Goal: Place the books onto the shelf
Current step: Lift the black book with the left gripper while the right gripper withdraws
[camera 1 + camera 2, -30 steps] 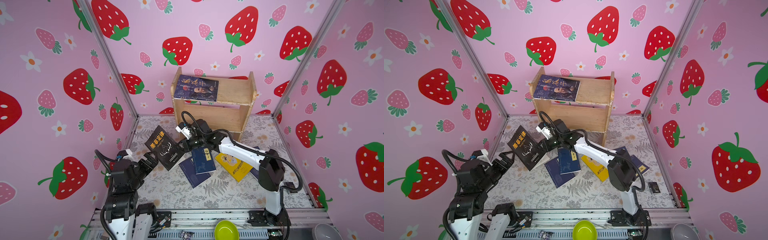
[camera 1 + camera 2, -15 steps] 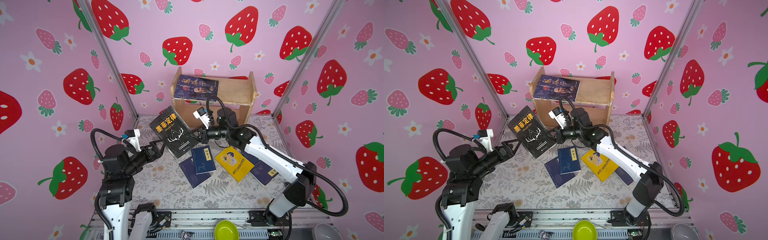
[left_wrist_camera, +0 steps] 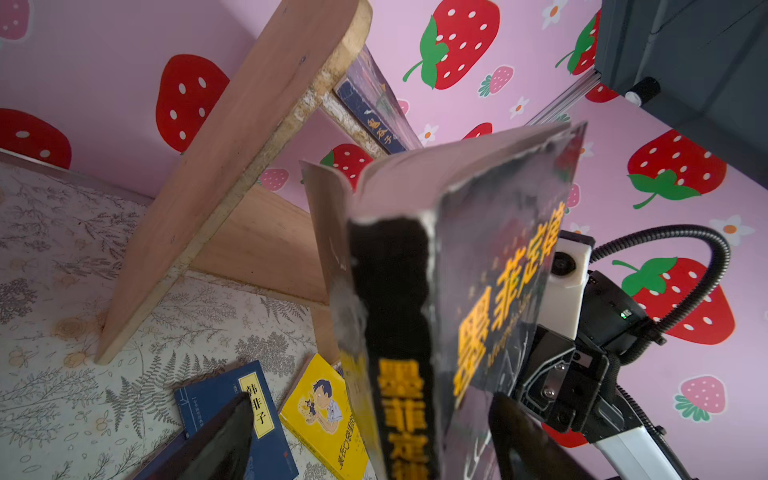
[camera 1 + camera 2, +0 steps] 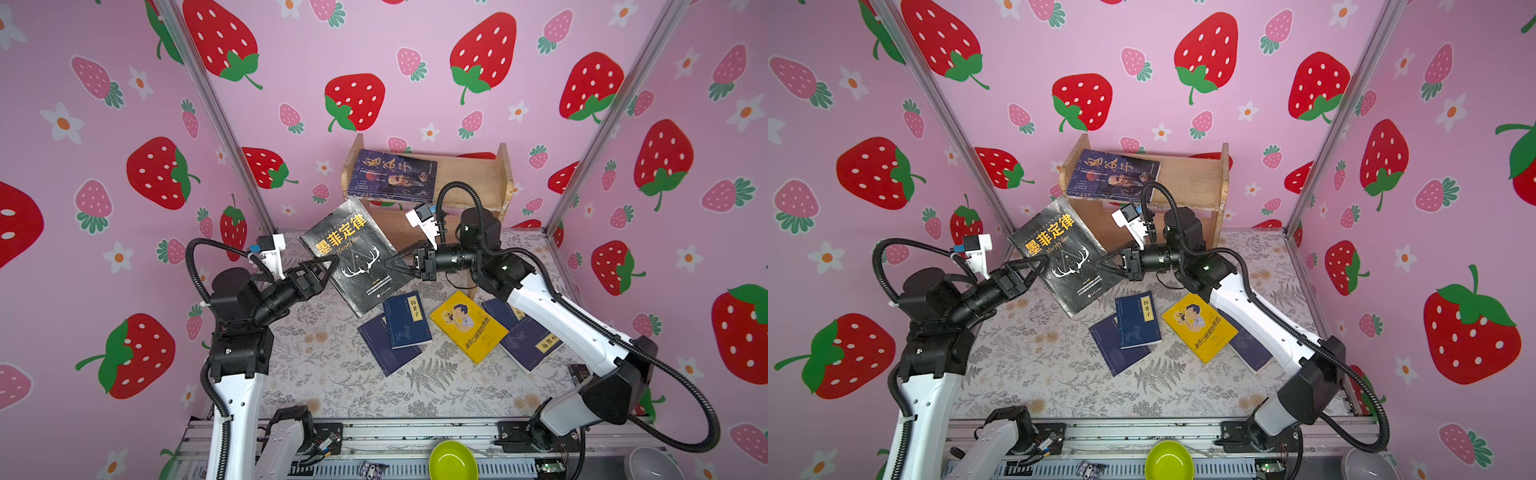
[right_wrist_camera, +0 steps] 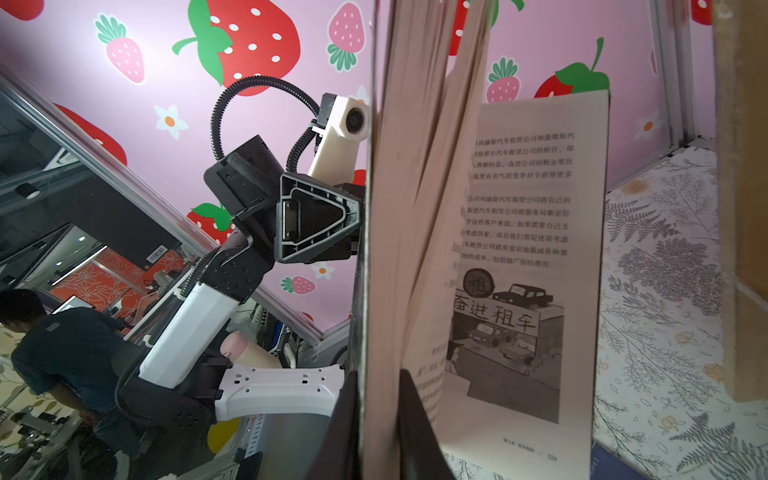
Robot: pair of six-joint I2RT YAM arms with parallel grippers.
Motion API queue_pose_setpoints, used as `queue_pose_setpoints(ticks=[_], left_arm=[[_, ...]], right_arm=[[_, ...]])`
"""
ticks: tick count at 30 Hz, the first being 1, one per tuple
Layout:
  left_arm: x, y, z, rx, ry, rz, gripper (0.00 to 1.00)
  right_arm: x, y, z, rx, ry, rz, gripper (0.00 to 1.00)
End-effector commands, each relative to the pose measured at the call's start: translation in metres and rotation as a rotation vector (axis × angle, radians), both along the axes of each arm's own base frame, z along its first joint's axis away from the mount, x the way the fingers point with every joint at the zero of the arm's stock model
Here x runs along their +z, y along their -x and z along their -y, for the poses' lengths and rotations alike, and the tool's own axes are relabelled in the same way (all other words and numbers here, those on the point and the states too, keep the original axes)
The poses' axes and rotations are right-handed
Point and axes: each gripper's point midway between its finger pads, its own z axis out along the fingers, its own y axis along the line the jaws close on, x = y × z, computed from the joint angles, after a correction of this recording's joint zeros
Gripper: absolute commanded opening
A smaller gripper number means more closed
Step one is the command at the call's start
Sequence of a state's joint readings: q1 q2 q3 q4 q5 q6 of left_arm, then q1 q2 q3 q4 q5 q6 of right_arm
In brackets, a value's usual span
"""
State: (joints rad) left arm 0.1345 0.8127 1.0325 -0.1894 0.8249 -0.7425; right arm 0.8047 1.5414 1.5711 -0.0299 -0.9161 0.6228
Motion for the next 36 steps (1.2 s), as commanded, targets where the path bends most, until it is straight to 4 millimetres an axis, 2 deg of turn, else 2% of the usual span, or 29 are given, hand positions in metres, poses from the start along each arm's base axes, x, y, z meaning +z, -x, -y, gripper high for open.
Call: queue_pose_setpoints(ticks=[1,4,6,9,13,17,18,20,21,24,25,28,31,34,36], left_arm=[[0.045,0.009,0.01,-0.063,0.02,0.142,0.8],[0.058,0.013,0.018,-0.098,0.018,0.178,0.74],[0.063,0.015,0.025,-0.118,0.013,0.193,0.67],[0.066,0.018,0.035,-0.139,0.006,0.194,0.47],[0.071,0.02,0.038,-0.133,0.012,0.193,0.21],[0.094,0.026,0.035,-0.086,0.034,0.245,0.13],[0.101,0.028,0.035,-0.083,0.038,0.257,0.1],[0.117,0.029,0.037,-0.084,0.047,0.281,0.07],[0.126,0.029,0.038,-0.082,0.055,0.295,0.02],[0.16,0.021,0.041,-0.069,0.085,0.349,0.0],[0.175,0.019,0.044,-0.068,0.09,0.374,0.0],[0.216,0.006,0.049,-0.059,0.126,0.422,0.0],[0.247,-0.015,0.056,-0.019,0.178,0.464,0.0],[0.263,-0.043,0.063,0.049,0.233,0.462,0.0],[0.268,-0.062,0.07,0.093,0.268,0.457,0.0]], right_arm=[[0.047,0.016,0.009,0.048,-0.13,0.093,0.09],[0.047,0.015,0.008,0.054,-0.14,0.084,0.09],[0.046,0.013,0.006,0.048,-0.142,0.077,0.09],[0.046,0.01,0.003,0.047,-0.149,0.076,0.09],[0.043,0.006,0.0,0.048,-0.147,0.073,0.09],[0.051,-0.004,0.003,0.009,-0.16,0.091,0.1],[0.056,-0.009,0.005,-0.014,-0.168,0.102,0.15],[0.066,-0.018,0.012,-0.068,-0.187,0.132,0.33],[0.073,-0.021,0.017,-0.092,-0.201,0.162,0.44],[0.096,-0.034,0.035,-0.181,-0.241,0.247,0.73],[0.106,-0.039,0.044,-0.218,-0.256,0.271,0.78],[0.135,-0.051,0.072,-0.328,-0.297,0.361,0.82],[0.16,-0.062,0.102,-0.546,-0.306,0.518,0.88],[0.176,-0.072,0.135,-0.77,-0.306,0.63,0.91],[0.181,-0.075,0.147,-0.851,-0.319,0.667,0.91]])
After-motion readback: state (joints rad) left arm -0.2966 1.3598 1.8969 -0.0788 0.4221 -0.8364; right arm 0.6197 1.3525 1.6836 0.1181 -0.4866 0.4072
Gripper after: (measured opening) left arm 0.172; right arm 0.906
